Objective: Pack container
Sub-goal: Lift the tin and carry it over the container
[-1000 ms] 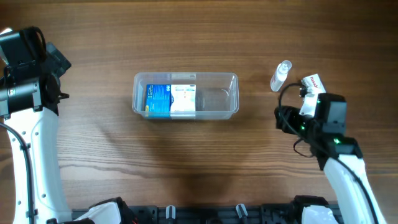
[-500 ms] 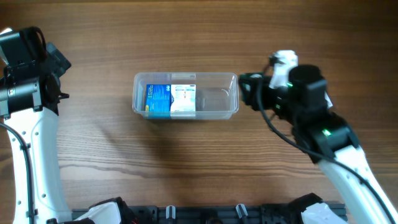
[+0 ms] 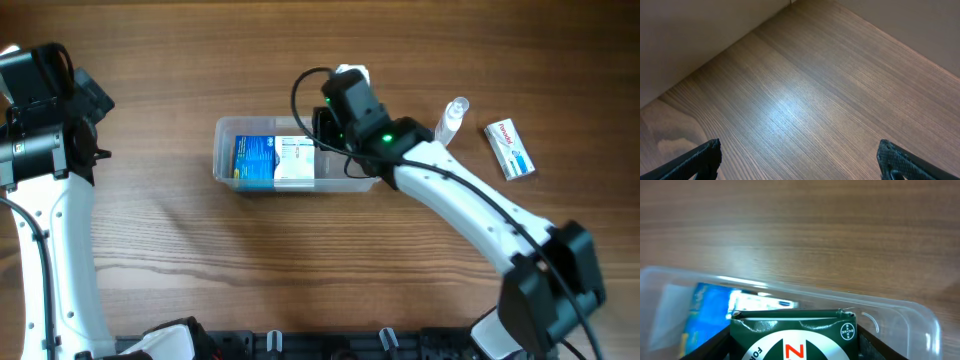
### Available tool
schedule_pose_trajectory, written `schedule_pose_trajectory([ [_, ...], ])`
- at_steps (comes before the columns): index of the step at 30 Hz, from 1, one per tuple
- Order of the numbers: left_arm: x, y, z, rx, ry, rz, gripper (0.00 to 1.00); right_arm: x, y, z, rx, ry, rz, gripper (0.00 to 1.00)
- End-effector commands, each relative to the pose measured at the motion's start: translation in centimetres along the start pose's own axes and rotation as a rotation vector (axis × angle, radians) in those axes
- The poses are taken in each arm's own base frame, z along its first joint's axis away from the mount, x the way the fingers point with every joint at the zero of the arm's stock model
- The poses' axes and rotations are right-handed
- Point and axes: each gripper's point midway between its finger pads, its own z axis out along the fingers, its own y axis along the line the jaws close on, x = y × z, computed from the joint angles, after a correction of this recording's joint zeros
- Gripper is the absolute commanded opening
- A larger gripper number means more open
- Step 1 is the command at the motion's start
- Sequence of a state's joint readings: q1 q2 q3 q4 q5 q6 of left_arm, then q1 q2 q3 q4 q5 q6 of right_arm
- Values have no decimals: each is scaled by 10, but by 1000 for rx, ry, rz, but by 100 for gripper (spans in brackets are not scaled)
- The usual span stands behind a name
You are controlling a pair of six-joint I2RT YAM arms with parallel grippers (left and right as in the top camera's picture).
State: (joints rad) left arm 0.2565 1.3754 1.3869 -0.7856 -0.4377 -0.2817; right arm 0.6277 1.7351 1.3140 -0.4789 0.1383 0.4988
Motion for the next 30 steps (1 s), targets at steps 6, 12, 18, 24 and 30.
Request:
schedule_pose_trajectory([
  [6, -4, 4, -2, -12, -15, 8, 100, 16, -22, 28, 138, 49, -4, 41],
  [12, -4, 4, -2, -12, -15, 8, 100, 28, -27, 38, 163, 91, -16, 41],
  [18, -4, 4, -2, -12, -15, 8, 100, 40, -30, 50, 173, 127, -13, 41],
  [24, -4, 4, -2, -12, -15, 8, 100, 54, -28, 61, 159, 175, 10, 41],
  [30, -4, 4, -2, -12, -15, 8, 100, 59, -23, 63, 132, 198, 51, 40],
])
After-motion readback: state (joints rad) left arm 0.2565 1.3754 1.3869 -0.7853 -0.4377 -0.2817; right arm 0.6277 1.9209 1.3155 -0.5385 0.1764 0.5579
